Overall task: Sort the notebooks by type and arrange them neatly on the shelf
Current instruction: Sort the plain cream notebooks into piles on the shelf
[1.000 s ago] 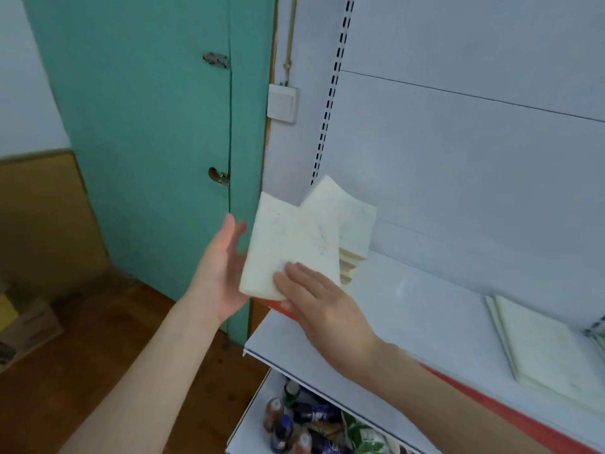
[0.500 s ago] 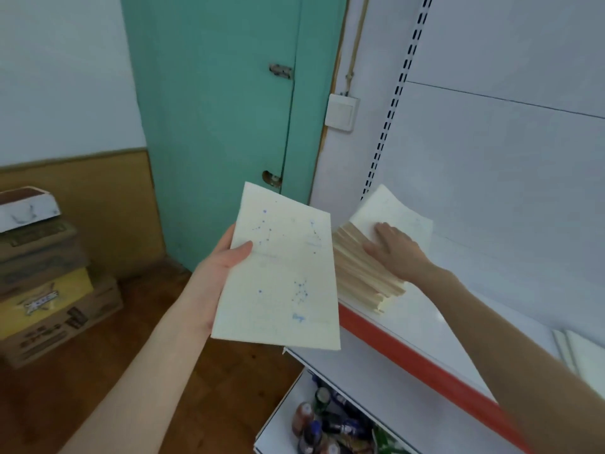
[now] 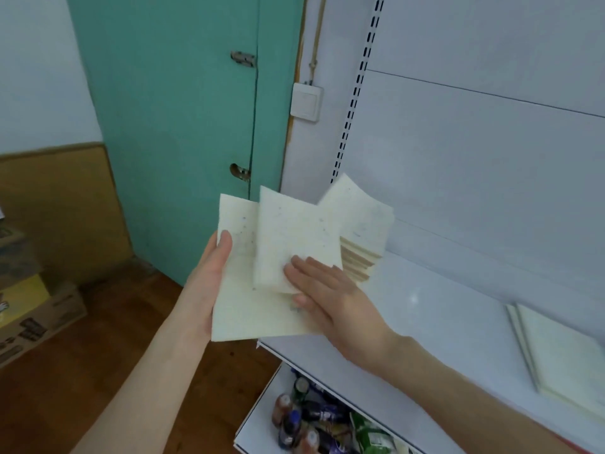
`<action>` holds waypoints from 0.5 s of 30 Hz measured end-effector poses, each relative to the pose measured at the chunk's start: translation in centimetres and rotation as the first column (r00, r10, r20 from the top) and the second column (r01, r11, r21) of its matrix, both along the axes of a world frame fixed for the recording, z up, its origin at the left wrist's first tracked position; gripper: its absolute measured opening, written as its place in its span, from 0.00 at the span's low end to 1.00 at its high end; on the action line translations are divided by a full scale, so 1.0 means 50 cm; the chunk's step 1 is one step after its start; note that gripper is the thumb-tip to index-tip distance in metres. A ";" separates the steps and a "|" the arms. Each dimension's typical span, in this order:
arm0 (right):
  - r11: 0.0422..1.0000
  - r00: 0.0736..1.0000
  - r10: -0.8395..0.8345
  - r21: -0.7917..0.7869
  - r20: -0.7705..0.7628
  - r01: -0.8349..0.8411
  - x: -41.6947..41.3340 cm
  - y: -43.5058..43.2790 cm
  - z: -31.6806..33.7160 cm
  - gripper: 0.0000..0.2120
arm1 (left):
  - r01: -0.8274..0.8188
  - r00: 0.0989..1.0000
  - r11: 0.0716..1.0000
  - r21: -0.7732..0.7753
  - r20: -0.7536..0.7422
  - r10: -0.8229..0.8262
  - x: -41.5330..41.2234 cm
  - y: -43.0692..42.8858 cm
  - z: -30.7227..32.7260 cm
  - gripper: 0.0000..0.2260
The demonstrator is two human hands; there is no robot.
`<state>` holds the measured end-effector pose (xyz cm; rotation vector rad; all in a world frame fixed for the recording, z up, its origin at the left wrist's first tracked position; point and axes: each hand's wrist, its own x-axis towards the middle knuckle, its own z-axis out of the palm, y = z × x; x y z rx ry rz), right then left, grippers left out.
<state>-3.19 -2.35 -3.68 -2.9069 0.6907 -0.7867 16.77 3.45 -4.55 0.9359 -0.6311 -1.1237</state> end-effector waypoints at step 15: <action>0.827 0.843 -0.446 0.222 -0.300 0.517 0.016 -0.258 0.035 0.28 | -0.050 0.990 0.998 0.033 -0.131 0.054 -0.011 0.055 0.011 0.14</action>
